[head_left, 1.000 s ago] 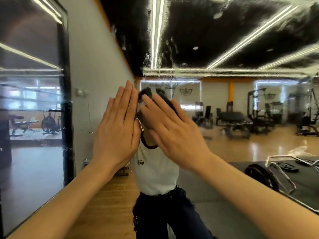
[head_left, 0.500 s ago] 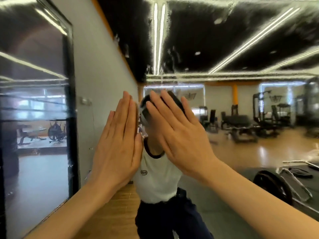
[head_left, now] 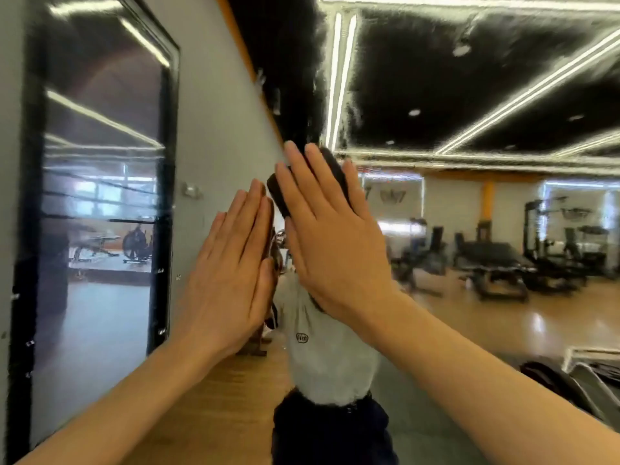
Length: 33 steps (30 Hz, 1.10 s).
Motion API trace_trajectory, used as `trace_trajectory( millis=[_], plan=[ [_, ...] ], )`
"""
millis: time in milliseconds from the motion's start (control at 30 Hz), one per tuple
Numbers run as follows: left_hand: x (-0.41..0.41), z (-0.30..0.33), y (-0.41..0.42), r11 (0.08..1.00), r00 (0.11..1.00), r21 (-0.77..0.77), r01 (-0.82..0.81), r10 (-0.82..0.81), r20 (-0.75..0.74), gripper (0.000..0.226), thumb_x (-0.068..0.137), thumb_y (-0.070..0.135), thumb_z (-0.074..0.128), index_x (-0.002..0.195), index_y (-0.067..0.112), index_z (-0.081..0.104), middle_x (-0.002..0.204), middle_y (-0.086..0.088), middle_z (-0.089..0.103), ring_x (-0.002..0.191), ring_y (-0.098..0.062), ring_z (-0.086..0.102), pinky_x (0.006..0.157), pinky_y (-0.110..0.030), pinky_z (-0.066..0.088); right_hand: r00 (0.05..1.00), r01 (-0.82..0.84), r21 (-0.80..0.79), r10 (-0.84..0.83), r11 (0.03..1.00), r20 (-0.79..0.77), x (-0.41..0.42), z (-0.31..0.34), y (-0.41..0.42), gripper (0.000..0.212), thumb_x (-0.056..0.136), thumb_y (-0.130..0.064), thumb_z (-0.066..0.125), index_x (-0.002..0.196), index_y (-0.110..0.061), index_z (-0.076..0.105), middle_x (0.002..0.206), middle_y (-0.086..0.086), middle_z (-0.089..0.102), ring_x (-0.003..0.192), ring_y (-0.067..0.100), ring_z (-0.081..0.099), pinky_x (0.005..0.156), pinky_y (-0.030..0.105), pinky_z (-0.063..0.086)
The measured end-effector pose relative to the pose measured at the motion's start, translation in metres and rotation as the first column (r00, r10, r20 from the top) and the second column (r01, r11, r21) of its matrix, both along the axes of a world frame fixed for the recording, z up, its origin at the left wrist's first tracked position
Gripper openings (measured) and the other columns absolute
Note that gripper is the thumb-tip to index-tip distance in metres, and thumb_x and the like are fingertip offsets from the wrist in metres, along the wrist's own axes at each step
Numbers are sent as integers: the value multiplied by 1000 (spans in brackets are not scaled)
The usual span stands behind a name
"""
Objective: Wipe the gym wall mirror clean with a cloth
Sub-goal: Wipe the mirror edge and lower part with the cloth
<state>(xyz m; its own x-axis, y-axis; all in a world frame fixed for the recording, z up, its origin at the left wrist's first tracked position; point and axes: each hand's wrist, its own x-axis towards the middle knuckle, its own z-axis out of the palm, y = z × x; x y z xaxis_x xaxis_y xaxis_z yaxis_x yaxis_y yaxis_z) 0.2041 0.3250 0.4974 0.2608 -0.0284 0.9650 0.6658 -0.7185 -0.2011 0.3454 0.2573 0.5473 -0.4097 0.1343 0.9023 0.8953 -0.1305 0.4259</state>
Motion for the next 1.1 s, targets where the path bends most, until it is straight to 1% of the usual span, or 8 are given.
trace_trajectory(
  millis=[133, 267, 400, 500, 600, 733, 967, 1100],
  plan=[
    [-1, -1, 0, 1000, 1000, 7, 8, -8, -2, 64, 101, 25, 31, 159, 3, 17, 168, -13, 13, 156, -21, 9, 127, -37, 7, 996, 43, -32, -40, 999, 78, 48, 9, -24, 57, 104, -30, 31, 156, -8, 30, 164, 12, 25, 153, 26, 18, 125, 46, 6],
    [0, 0, -1, 1000, 1000, 12, -3, 3, -19, 63, 103, 25, 30, 160, 7, 12, 170, -8, 8, 157, -18, 6, 127, -31, 0, 976, 60, 26, -53, 998, -212, 115, 2, -67, 58, 104, -29, 26, 157, -6, 28, 165, 12, 23, 154, 24, 13, 126, 40, -1],
    [-18, 3, -3, 999, 995, -26, 37, -39, -89, 64, 105, 29, 30, 162, 12, 7, 171, -1, 3, 156, -14, 3, 126, -27, -4, 938, 47, 66, -22, 997, -345, 94, 3, -58, 58, 104, -27, 25, 158, -4, 24, 165, 15, 19, 155, 27, 10, 124, 40, -7],
    [-53, 9, 10, 997, 999, -54, -47, 46, -20, 65, 104, 33, 28, 162, 10, 8, 170, 0, 1, 156, -12, 0, 125, -26, -5, 960, 44, 105, -13, 994, -281, 45, 10, -31, 58, 105, -29, 27, 158, -7, 24, 166, 16, 18, 154, 31, 12, 124, 44, -4],
    [-79, 16, 29, 991, 994, -99, -88, 94, 56, 64, 106, 38, 21, 162, 9, 8, 171, -3, 1, 157, -16, 0, 127, -37, 0, 995, 38, 46, -34, 998, -97, -16, 18, 6, 57, 104, -32, 24, 159, -15, 24, 166, 14, 19, 154, 31, 12, 124, 47, -2],
    [-92, 17, 41, 994, 996, -64, -85, 84, -8, 63, 106, 41, 20, 162, 14, 6, 171, -2, 2, 157, -16, 2, 127, -36, 2, 997, 61, -27, -60, 998, 49, -18, 29, 11, 57, 103, -30, 26, 159, -18, 26, 166, 11, 20, 154, 29, 13, 124, 44, -3],
    [-116, 23, 51, 991, 982, 74, -111, 121, -147, 66, 108, 47, 17, 161, 8, 11, 170, 2, -3, 156, -11, -2, 125, -26, -6, 880, 144, 107, -78, 984, -469, 62, 15, -43, 59, 104, -31, 22, 159, -9, 22, 166, 13, 18, 155, 27, 9, 124, 45, -1],
    [-129, 23, 61, 996, 991, 70, -60, 68, -114, 65, 108, 47, 15, 161, 11, 10, 169, -2, 3, 156, -11, -2, 125, -26, -5, 912, 110, 172, -30, 979, -410, -12, 34, -3, 58, 103, -29, 25, 158, -10, 26, 166, 15, 20, 154, 31, 13, 123, 47, -1]
  ],
)
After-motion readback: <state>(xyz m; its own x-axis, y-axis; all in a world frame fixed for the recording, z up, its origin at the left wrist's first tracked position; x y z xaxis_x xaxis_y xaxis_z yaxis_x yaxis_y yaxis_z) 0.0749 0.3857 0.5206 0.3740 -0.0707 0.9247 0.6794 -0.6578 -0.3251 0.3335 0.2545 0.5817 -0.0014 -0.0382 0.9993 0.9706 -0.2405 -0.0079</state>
